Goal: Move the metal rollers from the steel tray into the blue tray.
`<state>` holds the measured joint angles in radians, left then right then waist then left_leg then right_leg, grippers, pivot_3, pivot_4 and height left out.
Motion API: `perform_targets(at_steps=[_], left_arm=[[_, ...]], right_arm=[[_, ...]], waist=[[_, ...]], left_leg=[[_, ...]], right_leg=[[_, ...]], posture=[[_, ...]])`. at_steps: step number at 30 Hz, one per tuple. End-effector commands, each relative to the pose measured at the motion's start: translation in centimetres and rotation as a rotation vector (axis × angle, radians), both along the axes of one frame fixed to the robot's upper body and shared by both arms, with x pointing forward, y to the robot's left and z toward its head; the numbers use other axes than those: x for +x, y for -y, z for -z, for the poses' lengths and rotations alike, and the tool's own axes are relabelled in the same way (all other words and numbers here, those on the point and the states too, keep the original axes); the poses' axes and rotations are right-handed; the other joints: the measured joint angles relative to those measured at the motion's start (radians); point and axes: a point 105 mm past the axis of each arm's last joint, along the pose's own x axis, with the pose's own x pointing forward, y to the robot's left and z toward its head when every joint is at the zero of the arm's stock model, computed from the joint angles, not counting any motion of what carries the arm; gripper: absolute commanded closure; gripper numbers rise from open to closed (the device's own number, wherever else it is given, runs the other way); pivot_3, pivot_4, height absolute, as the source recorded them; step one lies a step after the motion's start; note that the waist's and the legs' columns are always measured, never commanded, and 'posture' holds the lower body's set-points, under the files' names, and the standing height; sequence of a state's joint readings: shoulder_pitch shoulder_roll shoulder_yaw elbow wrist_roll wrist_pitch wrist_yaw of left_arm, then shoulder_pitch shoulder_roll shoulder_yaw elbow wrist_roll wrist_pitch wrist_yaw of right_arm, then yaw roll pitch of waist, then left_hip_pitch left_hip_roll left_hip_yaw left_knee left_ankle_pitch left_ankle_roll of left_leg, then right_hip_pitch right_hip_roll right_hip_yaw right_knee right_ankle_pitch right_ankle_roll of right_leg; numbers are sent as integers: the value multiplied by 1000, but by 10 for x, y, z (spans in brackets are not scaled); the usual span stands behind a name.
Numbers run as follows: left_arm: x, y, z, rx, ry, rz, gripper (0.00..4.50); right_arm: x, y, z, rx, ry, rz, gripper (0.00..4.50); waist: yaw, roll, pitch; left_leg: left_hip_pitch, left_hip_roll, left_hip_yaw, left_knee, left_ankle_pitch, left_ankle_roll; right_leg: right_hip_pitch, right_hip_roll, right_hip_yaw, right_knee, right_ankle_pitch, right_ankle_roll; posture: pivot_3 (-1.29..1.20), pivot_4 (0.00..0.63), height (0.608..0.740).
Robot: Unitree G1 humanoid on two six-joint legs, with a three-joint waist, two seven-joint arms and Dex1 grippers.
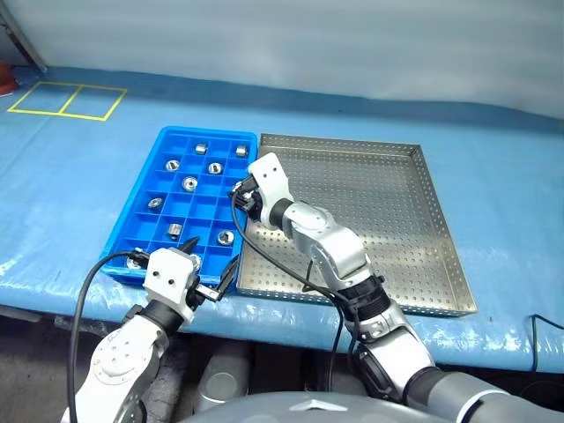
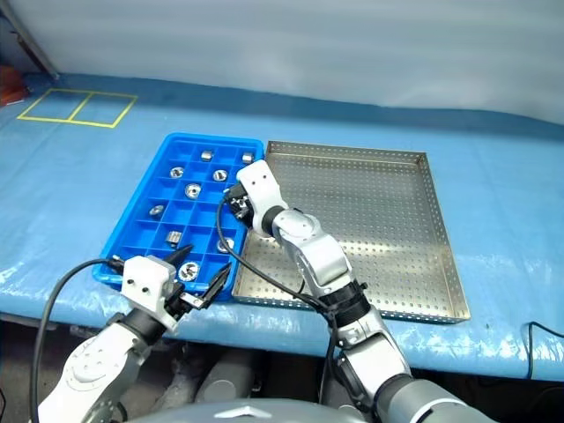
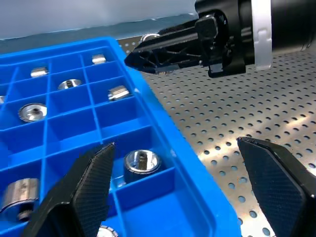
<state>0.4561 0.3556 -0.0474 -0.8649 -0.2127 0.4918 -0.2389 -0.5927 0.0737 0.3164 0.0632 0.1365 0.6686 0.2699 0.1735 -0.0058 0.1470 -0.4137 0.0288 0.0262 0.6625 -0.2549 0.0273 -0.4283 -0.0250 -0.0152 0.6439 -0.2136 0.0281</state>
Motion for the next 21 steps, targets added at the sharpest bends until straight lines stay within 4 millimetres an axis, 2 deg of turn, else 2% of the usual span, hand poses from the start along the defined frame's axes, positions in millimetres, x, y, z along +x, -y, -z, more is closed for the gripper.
perform_targets(at_steps=[1,11,15,21], left_arm=[[-3,2,-17,-3,76,-12,135],[-6,0,-18,0,79,-34,135],[-6,2,-18,-5,81,-36,135],[-7,4,-18,-10,83,-30,135]], right_arm=[[1,-12,-17,37,63,-51,2687],[2,-38,-8,44,46,-134,2687],[6,-39,-4,38,45,-134,2687],[15,-30,-3,32,51,-105,2687]], waist=[[17,0,0],[96,0,0],[137,0,0],[188,0,0]], left_leg=[[0,0,0,0,0,0],[0,0,0,-1,0,-1],[-1,0,0,0,0,-1],[-1,-1,0,-1,0,-2]], right_leg=[[0,0,0,0,0,0],[-1,2,-3,0,-1,-1],[-1,1,-3,0,-1,0],[-2,2,-5,0,-1,-1]], posture=[[531,150,740],[570,150,740],[579,150,740],[569,150,740]])
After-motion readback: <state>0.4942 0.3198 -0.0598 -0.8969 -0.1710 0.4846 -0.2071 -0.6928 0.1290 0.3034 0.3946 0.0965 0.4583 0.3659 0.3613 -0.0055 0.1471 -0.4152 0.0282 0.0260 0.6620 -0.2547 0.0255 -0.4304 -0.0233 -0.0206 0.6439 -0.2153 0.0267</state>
